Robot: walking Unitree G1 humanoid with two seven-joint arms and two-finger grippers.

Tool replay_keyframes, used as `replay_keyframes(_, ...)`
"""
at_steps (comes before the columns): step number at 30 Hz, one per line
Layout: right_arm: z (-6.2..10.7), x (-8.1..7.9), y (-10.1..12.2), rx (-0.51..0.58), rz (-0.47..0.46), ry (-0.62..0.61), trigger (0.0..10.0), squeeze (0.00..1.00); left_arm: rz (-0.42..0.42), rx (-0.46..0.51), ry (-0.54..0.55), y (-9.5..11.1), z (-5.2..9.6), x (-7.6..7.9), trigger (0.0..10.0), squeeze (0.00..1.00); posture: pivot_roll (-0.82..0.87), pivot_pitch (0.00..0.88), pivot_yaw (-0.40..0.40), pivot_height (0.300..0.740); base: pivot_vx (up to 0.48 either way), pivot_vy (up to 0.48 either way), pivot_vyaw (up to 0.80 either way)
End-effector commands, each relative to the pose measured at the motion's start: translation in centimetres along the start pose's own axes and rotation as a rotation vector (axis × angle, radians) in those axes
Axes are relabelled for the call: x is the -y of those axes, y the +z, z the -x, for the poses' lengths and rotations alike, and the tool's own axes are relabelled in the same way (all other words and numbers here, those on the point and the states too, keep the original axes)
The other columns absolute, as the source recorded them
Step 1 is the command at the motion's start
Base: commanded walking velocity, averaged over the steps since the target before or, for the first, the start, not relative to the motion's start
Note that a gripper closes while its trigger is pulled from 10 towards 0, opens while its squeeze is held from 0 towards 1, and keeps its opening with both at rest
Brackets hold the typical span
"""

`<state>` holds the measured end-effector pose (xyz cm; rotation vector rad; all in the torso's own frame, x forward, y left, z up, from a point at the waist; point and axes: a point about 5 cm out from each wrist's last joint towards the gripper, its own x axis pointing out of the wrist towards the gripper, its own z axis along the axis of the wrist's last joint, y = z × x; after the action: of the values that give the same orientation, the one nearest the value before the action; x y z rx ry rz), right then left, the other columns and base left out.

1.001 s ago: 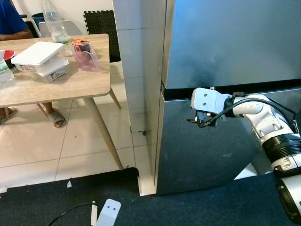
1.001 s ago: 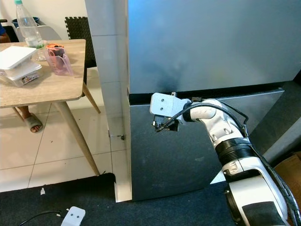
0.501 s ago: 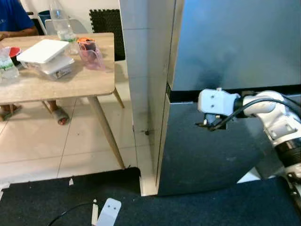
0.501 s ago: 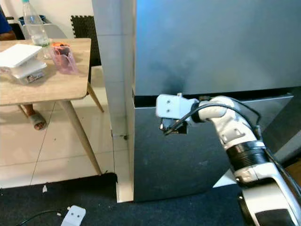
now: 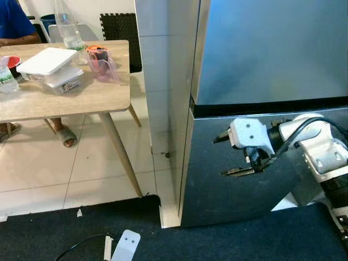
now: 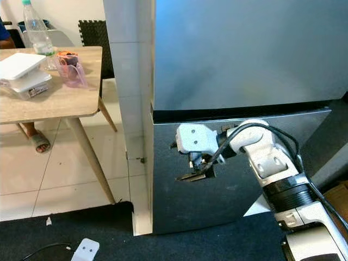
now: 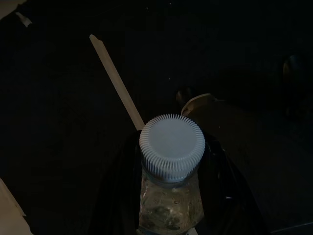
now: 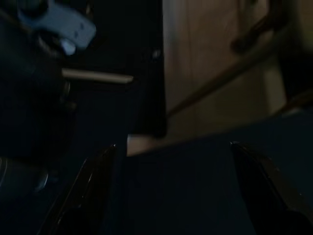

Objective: Restocking fridge

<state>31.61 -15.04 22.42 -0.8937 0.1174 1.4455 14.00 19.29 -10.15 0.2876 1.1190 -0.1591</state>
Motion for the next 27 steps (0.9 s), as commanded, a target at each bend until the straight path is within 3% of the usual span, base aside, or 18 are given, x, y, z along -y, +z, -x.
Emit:
replay_keyframes(1, 0.5, 1.1, 0.5, 0.022, 0.033, -0.091, 10.0, 0.00, 0.006, -0.044, -0.028, -1.1, 0.1, 0.8, 10.0, 0.00, -0.05, 0.000, -0.058, 0.740, 0.000, 0.000, 0.00)
replay_keyframes(6, 0.2, 2.5, -0.3, -0.070, 0.051, -0.216, 10.0, 0.00, 0.008, -0.044, -0.030, -1.1, 0.1, 0.8, 10.0, 0.00, -0.05, 0.000, -0.059, 0.740, 0.000, 0.000, 0.00)
replay_keyframes(9, -0.6, 3.4, -1.7, -0.172, 0.014, -0.305, 10.0, 0.00, 0.010, -0.045, -0.030, -1.1, 0.1, 0.9, 10.0, 0.00, -0.05, 0.000, -0.059, 0.740, 0.000, 0.000, 0.00)
replay_keyframes(14, -1.1, 3.3, -2.0, -0.196, 0.007, -0.309, 10.0, 0.00, 0.012, -0.046, -0.030, -1.1, 0.1, 0.9, 10.0, 0.00, -0.05, 0.000, -0.059, 0.740, 0.000, 0.000, 0.00)
replay_keyframes(19, -2.7, 2.3, -3.7, -0.306, 0.037, -0.255, 10.0, 0.00, 0.013, -0.048, -0.029, -1.1, 0.1, 0.8, 10.0, 0.00, -0.05, 0.000, -0.058, 0.740, 0.000, 0.000, 0.00)
replay_keyframes(27, -3.1, 2.7, -3.6, -0.280, 0.029, -0.283, 10.0, 0.00, 0.014, -0.049, -0.028, -1.2, 0.1, 0.8, 10.0, 0.00, -0.05, 0.000, -0.058, 0.740, 0.000, 0.000, 0.00)
